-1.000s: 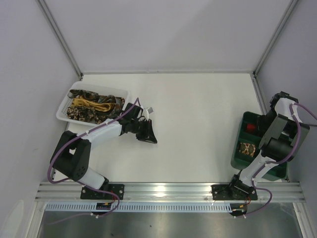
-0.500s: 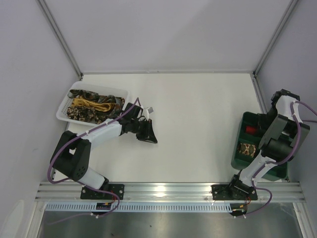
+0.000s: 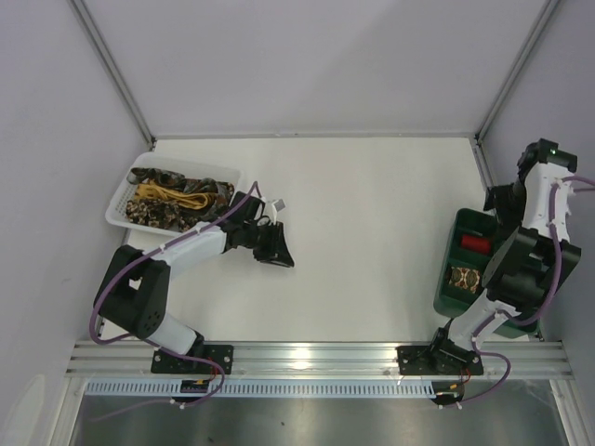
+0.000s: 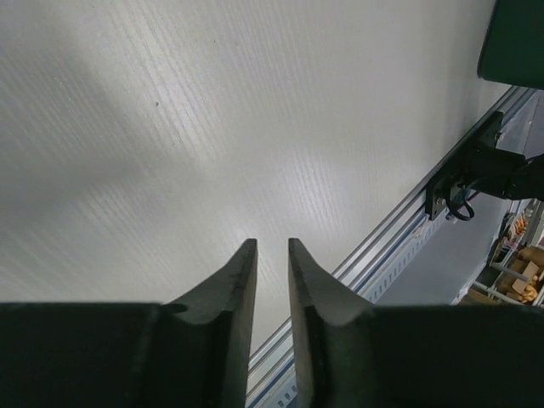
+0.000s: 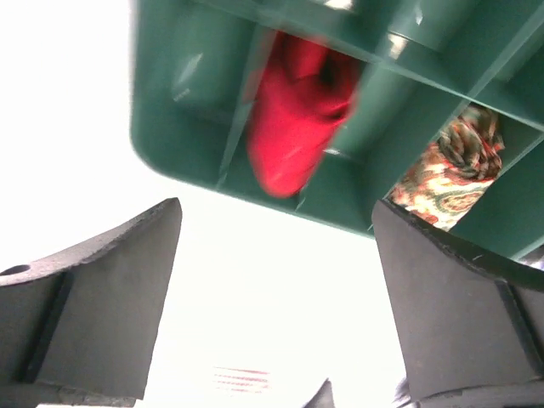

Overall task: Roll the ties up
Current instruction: Place the rolled tie into the container

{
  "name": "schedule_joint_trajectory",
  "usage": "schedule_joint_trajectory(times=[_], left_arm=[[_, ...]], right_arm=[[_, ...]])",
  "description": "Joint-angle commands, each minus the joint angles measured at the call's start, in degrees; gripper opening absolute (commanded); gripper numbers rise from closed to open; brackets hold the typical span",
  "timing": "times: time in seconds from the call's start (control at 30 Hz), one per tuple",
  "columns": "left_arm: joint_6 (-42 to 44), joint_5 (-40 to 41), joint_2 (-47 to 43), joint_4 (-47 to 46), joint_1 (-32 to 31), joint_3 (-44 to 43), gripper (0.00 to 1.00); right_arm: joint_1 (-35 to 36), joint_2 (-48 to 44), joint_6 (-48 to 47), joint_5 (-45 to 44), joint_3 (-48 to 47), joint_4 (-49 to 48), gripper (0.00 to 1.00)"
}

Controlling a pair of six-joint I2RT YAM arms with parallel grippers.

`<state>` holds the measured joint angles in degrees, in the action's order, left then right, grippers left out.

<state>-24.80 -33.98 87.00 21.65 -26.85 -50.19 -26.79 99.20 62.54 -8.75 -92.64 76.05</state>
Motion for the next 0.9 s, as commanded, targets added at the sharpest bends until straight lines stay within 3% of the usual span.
schedule_joint_trajectory(times=[0.0, 0.17, 0.23, 0.33, 0.4, 0.63, 0.87], left_arm=[[2.3, -3.5, -2.1, -0.8, 1.4, 1.1, 0.31], [2.2, -7.6, -4.6, -1.4, 2.9, 1.7, 0.54], [1.9, -7.6, -5.3, -1.1, 3.5, 1.6, 0.57], [1.2, -7.3, -7.2, -0.6, 3.6, 1.7, 0.65], [-1.3, -7.8, -8.9, -2.0, 3.6, 3.2, 1.0], [-8.1, -4.5, -14.0, -3.2, 3.6, 7.3, 1.0], [-15.3, -0.2, -22.1, -7.8, 3.5, 12.5, 1.0]], right_arm=[[9.9, -2.8, -10.9, -4.8, -11.1, 5.8, 1.0], [26.6, -2.9, -20.9, -11.0, -14.7, 5.9, 1.0], [34.6, -4.2, -23.0, -10.3, -11.5, 3.1, 1.0], [41.0, -8.0, -27.4, -8.1, -6.1, -3.6, 1.0], [46.5, -12.2, -29.6, -5.9, 0.7, -8.9, 1.0], [48.8, -24.7, -30.9, 6.1, 23.0, -22.1, 1.0], [49.0, -29.1, -32.8, 6.9, 33.7, -27.3, 1.0]])
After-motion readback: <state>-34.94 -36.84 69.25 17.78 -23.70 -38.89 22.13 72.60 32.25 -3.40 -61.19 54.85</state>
